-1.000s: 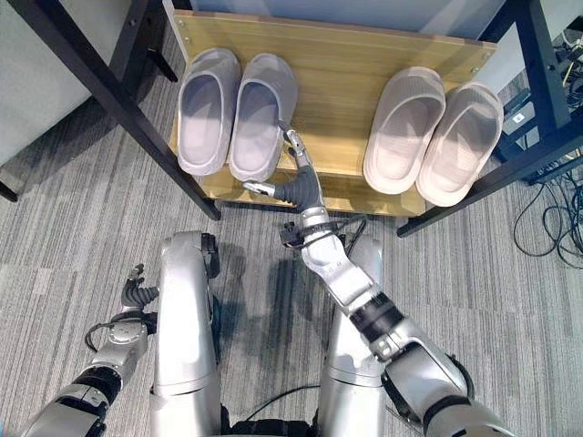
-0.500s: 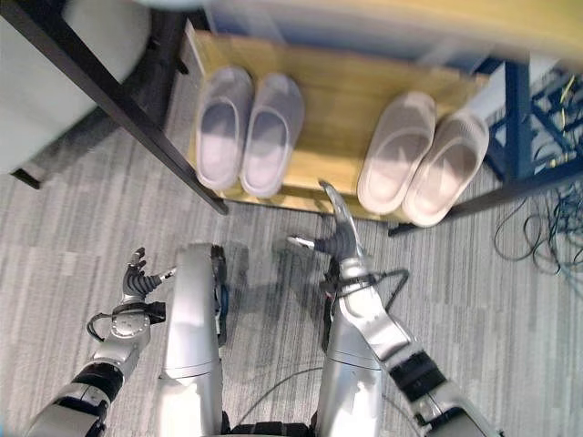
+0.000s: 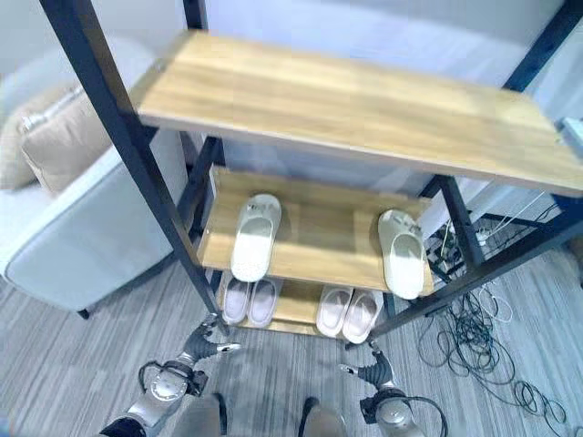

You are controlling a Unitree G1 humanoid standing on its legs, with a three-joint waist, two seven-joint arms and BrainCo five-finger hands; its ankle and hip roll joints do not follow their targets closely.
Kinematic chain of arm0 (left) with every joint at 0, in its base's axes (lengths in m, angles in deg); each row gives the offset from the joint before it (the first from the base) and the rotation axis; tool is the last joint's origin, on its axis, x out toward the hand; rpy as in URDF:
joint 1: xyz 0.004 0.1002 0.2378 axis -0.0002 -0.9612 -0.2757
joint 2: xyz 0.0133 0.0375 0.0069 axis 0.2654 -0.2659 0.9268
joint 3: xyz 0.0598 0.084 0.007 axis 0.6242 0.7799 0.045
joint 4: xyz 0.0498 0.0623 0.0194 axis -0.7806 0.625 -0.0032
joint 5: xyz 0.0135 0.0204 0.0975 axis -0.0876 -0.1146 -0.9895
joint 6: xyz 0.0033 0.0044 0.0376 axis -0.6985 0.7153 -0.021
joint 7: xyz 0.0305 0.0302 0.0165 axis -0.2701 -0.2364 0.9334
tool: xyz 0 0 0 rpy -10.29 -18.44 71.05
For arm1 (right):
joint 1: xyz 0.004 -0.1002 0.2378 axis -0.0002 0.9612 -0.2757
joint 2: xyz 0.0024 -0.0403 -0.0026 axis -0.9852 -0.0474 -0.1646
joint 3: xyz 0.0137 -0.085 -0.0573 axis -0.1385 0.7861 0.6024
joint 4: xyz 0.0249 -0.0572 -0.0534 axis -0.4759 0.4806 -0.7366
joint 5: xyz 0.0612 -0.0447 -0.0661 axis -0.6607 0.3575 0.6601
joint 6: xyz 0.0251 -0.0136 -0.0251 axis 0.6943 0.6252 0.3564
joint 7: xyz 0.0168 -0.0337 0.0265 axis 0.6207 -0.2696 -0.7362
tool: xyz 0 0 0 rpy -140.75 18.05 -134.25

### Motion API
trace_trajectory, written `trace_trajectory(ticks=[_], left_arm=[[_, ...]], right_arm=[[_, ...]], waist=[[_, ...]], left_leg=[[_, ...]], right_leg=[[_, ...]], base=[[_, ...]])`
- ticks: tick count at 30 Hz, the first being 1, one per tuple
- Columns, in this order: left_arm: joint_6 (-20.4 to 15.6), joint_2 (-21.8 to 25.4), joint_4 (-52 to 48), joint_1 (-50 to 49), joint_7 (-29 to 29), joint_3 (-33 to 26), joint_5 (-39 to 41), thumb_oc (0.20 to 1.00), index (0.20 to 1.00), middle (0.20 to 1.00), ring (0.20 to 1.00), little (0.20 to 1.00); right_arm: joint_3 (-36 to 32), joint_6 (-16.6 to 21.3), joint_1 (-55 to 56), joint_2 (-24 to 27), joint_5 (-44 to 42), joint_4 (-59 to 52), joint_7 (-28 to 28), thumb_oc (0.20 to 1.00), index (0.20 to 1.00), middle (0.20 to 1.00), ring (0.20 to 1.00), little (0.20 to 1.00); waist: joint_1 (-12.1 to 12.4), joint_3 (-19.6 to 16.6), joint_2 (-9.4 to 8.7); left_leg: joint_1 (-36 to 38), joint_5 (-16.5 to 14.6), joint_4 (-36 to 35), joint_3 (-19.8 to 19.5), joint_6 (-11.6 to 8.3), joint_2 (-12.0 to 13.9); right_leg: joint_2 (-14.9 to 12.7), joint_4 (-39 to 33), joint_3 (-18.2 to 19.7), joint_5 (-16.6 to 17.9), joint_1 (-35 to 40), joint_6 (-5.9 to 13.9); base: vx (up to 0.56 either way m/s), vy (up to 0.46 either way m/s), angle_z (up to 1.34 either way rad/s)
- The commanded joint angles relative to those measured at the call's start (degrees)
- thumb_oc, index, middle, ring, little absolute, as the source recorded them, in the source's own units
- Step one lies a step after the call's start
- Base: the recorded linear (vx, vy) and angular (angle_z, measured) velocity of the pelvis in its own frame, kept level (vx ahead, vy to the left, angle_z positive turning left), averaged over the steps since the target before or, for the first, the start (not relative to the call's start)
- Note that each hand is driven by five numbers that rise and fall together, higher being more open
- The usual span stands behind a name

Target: Arrange the slippers neatly on the shoe rack.

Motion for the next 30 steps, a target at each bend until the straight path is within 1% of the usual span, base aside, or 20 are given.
trace_trajectory(ticks=[1,2,3,4,5,6,7,9,10,13,14,16,18,20,22,23,25,28,29,30], left_arm=[[-1.6,0.3,-4.5,2.1,-2.7,4.8,-9.1,1.000,1.000,1.000,1.000,1.000],[-0.9,1.7,-6.8,3.0,-3.7,7.1,-14.6,1.000,1.000,1.000,1.000,1.000],[-0.8,3.0,-8.9,4.0,-4.9,8.5,-18.4,1.000,1.000,1.000,1.000,1.000],[-1.0,4.0,-10.9,4.1,-5.9,8.8,-19.8,1.000,1.000,1.000,1.000,1.000],[-0.8,5.1,-13.1,3.4,-7.5,8.8,-19.9,1.000,1.000,1.000,1.000,1.000],[-0.8,5.2,-13.1,3.5,-7.5,8.8,-19.9,1.000,1.000,1.000,1.000,1.000],[-1.3,7.7,-18.9,1.6,-10.4,8.3,-19.4,1.000,1.000,1.000,1.000,1.000],[-1.8,9.6,-23.6,0.9,-13.7,8.5,-19.1,1.000,1.000,1.000,1.000,1.000],[-2.3,11.9,-29.2,0.6,-16.4,8.3,-19.1,1.000,1.000,1.000,1.000,1.000],[-2.0,13.3,-32.6,0.5,-17.5,7.4,-18.6,1.000,1.000,1.000,1.000,1.000],[-2.6,14.1,-35.8,1.0,-17.5,6.4,-19.1,1.000,1.000,1.000,1.000,1.000],[-2.9,14.2,-38.7,3.0,-17.1,5.9,-19.4,1.000,1.000,1.000,1.000,1.000],[-3.0,13.4,-39.5,4.8,-15.4,4.9,-19.4,1.000,1.000,1.000,1.000,1.000],[-2.7,10.8,-37.9,6.9,-12.4,3.9,-19.9,1.000,1.000,1.000,1.000,1.000],[-1.2,6.7,-32.3,8.9,-8.9,3.6,-19.4,1.000,1.000,1.000,1.000,1.000],[-0.7,5.6,-30.1,10.5,-7.5,3.9,-20.5,1.000,1.000,1.000,1.000,1.000],[0.3,2.3,-23.7,13.9,-3.4,4.6,-22.5,1.000,1.000,1.000,1.000,1.000],[2.1,-0.8,-16.5,19.0,2.7,4.9,-25.1,1.000,1.000,1.000,1.000,1.000],[2.8,-1.6,-14.3,20.7,4.3,4.7,-25.3,1.000,1.000,1.000,1.000,1.000],[2.7,-1.8,-14.0,20.9,4.5,4.7,-25.4,1.000,1.000,1.000,1.000,1.000]], right_arm=[[-2.6,0.2,-1.7,2.3,-0.8,2.2,1.5,1.000,1.000,1.000,1.000,1.000],[-2.6,-0.1,-1.8,2.1,-0.5,3.8,1.7,1.000,1.000,1.000,1.000,1.000],[-2.8,-0.4,-1.8,1.9,-0.4,5.0,1.8,1.000,1.000,1.000,1.000,1.000],[-3.2,-0.8,-1.8,1.5,-0.3,6.3,2.0,1.000,1.000,1.000,1.000,1.000],[-3.3,-1.1,-1.8,1.1,-0.1,7.7,2.3,1.000,1.000,1.000,1.000,1.000],[-3.3,-1.1,-1.8,1.1,-0.1,7.7,2.3,1.000,1.000,1.000,1.000,1.000],[-3.9,-1.8,-1.2,0.3,-0.4,9.1,3.3,1.000,1.000,1.000,1.000,1.000],[-4.4,-2.1,-0.7,-0.1,-0.3,10.4,4.0,1.000,1.000,1.000,1.000,1.000],[-4.8,-2.3,-0.3,-0.5,0.0,12.2,4.5,1.000,1.000,1.000,1.000,1.000],[-4.8,-2.5,-0.3,-0.7,0.2,12.1,4.6,1.000,1.000,1.000,1.000,1.000],[-4.6,-2.4,0.4,-1.0,0.7,12.0,5.0,1.000,1.000,1.000,1.000,1.000],[-4.2,-2.5,0.7,-1.1,0.9,12.1,5.3,1.000,1.000,1.000,1.000,1.000],[-3.5,-2.4,1.4,-1.1,1.3,11.0,5.4,1.000,1.000,1.000,1.000,1.000],[-2.9,-2.4,1.8,-1.1,1.9,10.4,5.4,1.000,1.000,1.000,1.000,1.000],[-2.3,-2.7,1.7,-1.0,1.8,10.5,5.2,1.000,1.000,1.000,1.000,1.000],[-2.0,-2.8,1.7,-1.1,1.9,10.5,5.2,1.000,1.000,1.000,1.000,1.000],[-1.7,-2.8,1.4,-0.8,1.9,10.2,4.8,1.000,1.000,1.000,1.000,1.000],[-1.6,-2.7,1.1,0.5,3.7,8.5,2.1,1.000,1.000,1.000,1.000,1.000],[-1.4,-2.7,0.9,0.9,4.2,8.6,1.5,1.000,1.000,1.000,1.000,1.000],[-1.5,-2.7,0.8,0.9,4.2,8.6,1.5,1.000,1.000,1.000,1.000,1.000]], waist=[[0.1,-0.4,4.63],[0.2,-0.5,5.01],[0.0,-1.2,5.45],[-0.1,-1.8,5.75],[-0.2,-2.0,5.96],[-0.2,-1.9,5.93],[-0.5,-2.6,6.43],[-0.8,-2.9,7.03],[-1.1,-2.8,7.57],[-1.3,-2.7,7.68],[-1.5,-2.8,7.90],[-1.8,-2.8,8.09],[-2.2,-2.8,8.16],[-2.6,-2.7,8.25],[-2.9,-2.3,8.42],[-3.2,-2.4,8.44],[-3.8,-2.0,8.72],[-5.1,-1.4,9.49],[-5.6,-1.3,9.72],[-5.6,-1.2,9.80]], left_leg=[[8.2,10.8,-19.6,-0.7,-2.27,1.4],[9.6,11.5,-21.1,-0.3,-2.18,1.4],[10.7,11.6,-22.5,0.1,-2.26,1.3],[11.2,11.5,-22.9,0.3,-2.27,1.1],[11.7,11.1,-22.9,0.6,-2.27,1.0],[11.5,11.6,-22.9,0.6,-2.22,1.0],[11.9,11.2,-22.9,1.0,-2.24,0.8],[12.1,10.9,-22.9,1.3,-2.44,0.6],[12.5,10.5,-22.9,1.6,-2.49,0.5],[12.8,10.4,-22.9,1.8,-2.51,0.5],[13.3,10.0,-22.9,2.1,-2.56,0.5],[13.5,9.9,-22.9,2.5,-2.73,0.4],[13.5,9.8,-22.9,2.7,-2.82,0.3],[13.5,9.8,-22.9,2.9,-2.84,0.3],[13.4,9.9,-22.9,2.9,-2.82,0.3],[13.6,9.4,-22.9,3.0,-2.92,0.4],[13.6,9.3,-22.9,3.4,-2.99,0.4],[13.0,9.5,-22.9,4.1,-3.10,0.5],[12.8,9.6,-22.9,4.4,-3.12,0.5],[12.7,9.6,-22.9,4.4,-3.12,0.5]], right_leg=[[0.2,-0.6,0.3,1.8,-0.5,2.85],[0.5,-1.8,0.8,2.4,0.4,2.79],[0.7,-2.9,1.0,2.2,1.3,2.87],[0.8,-3.9,1.0,2.4,1.9,2.92],[0.9,-5.4,1.2,2.9,2.9,3.03],[0.9,-5.4,1.2,3.4,2.7,2.95],[0.8,-7.3,1.2,3.8,3.8,3.06],[0.8,-8.5,1.1,3.8,4.8,3.09],[0.8,-9.2,1.2,3.9,5.5,3.11],[0.8,-9.6,1.4,3.9,6.0,3.14],[0.8,-9.8,1.6,3.8,6.4,3.08],[0.7,-10.0,1.8,3.6,6.7,3.02],[0.7,-10.0,1.8,3.4,6.8,2.96],[0.8,-10.0,2.1,3.3,6.8,2.86],[0.9,-10.0,2.3,3.3,6.7,2.74],[0.9,-10.0,2.4,2.8,6.9,2.77],[0.9,-10.0,2.6,2.8,6.7,2.74],[0.9,-10.0,3.6,3.2,5.6,2.89],[0.9,-10.0,3.8,3.3,5.1,2.92],[0.9,-10.0,3.9,3.4,5.0,2.92]], base=[[0.06,-0.011,-0.11],[0.07,-0.017,-0.19],[0.08,-0.018,-0.19],[0.09,-0.022,-0.28],[0.01,-0.010,-0.19],[0.02,-0.025,-0.14],[0.01,-0.035,-0.02],[0.05,-0.045,0.00],[0.03,-0.023,-0.01],[0.03,-0.017,0.00],[0.05,-0.030,-0.01],[0.05,-0.041,-0.02],[0.02,-0.045,-0.02],[0.02,-0.045,-0.02],[0.02,-0.050,-0.01],[0.01,-0.049,-0.01],[0.02,-0.019,0.00],[0.01,-0.008,-0.12],[-0.02,-0.001,-0.25],[-0.01,0.000,-0.17]])
